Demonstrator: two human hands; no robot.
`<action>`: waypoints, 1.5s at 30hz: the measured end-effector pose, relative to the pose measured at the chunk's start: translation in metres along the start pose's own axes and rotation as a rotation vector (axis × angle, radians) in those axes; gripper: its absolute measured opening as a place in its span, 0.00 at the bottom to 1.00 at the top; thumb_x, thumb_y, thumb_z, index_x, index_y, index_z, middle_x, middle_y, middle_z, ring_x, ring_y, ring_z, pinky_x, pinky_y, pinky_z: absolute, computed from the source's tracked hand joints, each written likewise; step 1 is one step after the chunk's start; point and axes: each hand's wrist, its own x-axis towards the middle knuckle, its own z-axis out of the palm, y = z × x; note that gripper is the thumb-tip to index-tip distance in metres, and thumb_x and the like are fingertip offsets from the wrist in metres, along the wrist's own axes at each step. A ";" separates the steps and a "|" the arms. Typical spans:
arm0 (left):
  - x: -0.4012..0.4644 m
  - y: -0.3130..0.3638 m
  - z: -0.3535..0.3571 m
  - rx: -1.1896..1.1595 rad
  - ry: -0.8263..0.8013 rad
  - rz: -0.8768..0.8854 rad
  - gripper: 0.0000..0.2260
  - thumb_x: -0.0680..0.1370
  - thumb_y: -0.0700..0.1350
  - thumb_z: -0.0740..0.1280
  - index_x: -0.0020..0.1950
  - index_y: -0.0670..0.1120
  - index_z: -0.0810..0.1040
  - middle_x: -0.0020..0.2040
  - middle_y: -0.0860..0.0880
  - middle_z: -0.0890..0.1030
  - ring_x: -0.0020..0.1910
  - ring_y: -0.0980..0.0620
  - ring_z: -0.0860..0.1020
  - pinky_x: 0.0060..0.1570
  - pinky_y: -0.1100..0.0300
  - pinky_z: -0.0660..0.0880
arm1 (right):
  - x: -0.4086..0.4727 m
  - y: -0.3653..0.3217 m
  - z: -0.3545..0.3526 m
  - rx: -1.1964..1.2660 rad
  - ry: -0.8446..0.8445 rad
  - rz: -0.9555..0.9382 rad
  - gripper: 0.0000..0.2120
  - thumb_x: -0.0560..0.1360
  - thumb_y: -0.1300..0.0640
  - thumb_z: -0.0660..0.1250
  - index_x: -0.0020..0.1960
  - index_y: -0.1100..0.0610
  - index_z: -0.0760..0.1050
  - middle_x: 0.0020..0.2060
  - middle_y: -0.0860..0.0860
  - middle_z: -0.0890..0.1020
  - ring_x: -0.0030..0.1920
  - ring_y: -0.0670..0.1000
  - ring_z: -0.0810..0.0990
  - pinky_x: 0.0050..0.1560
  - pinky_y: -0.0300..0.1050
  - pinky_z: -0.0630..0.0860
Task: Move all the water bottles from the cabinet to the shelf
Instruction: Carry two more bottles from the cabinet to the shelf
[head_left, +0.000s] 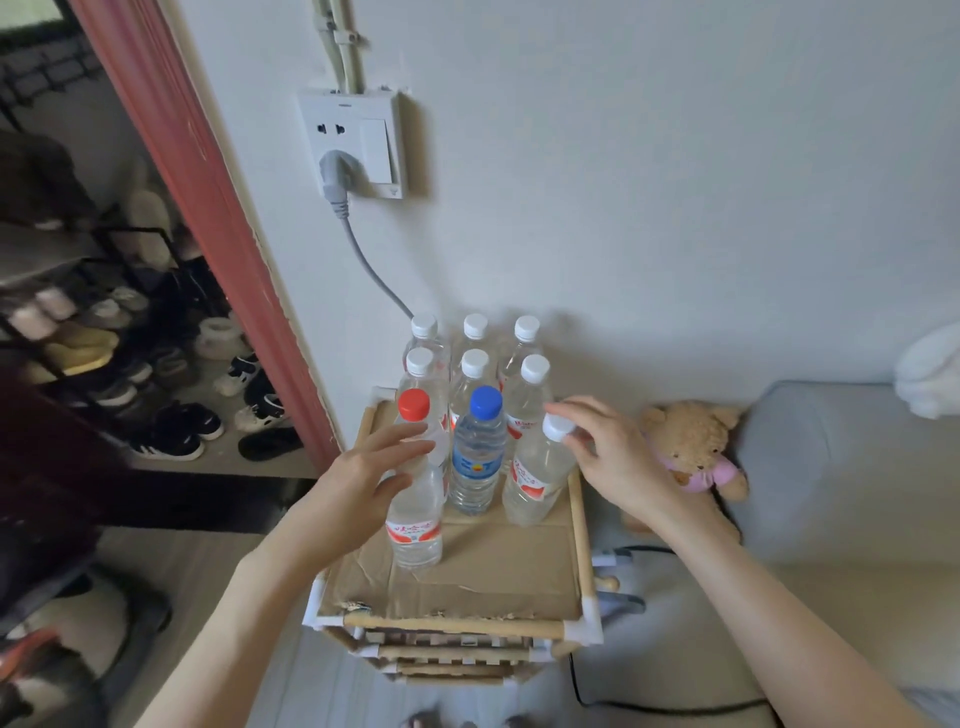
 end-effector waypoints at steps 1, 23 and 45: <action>0.000 0.001 -0.001 0.003 -0.006 0.006 0.18 0.74 0.32 0.63 0.62 0.46 0.75 0.61 0.58 0.71 0.57 0.65 0.68 0.54 0.77 0.62 | 0.002 0.000 -0.001 0.008 0.006 0.019 0.16 0.73 0.67 0.63 0.60 0.57 0.74 0.54 0.53 0.77 0.51 0.53 0.76 0.53 0.39 0.68; 0.004 0.000 -0.001 -0.017 0.114 -0.173 0.15 0.70 0.40 0.71 0.55 0.48 0.76 0.44 0.51 0.74 0.43 0.55 0.75 0.49 0.58 0.74 | 0.015 0.003 0.013 -0.040 0.085 0.144 0.17 0.67 0.47 0.72 0.46 0.57 0.71 0.41 0.51 0.78 0.41 0.52 0.74 0.39 0.44 0.67; 0.003 -0.006 0.010 -0.073 0.049 -0.170 0.16 0.71 0.45 0.71 0.56 0.51 0.72 0.46 0.61 0.73 0.47 0.61 0.73 0.51 0.58 0.74 | -0.006 0.028 0.045 0.258 0.046 0.225 0.28 0.68 0.54 0.72 0.64 0.54 0.66 0.57 0.50 0.74 0.58 0.51 0.74 0.59 0.54 0.73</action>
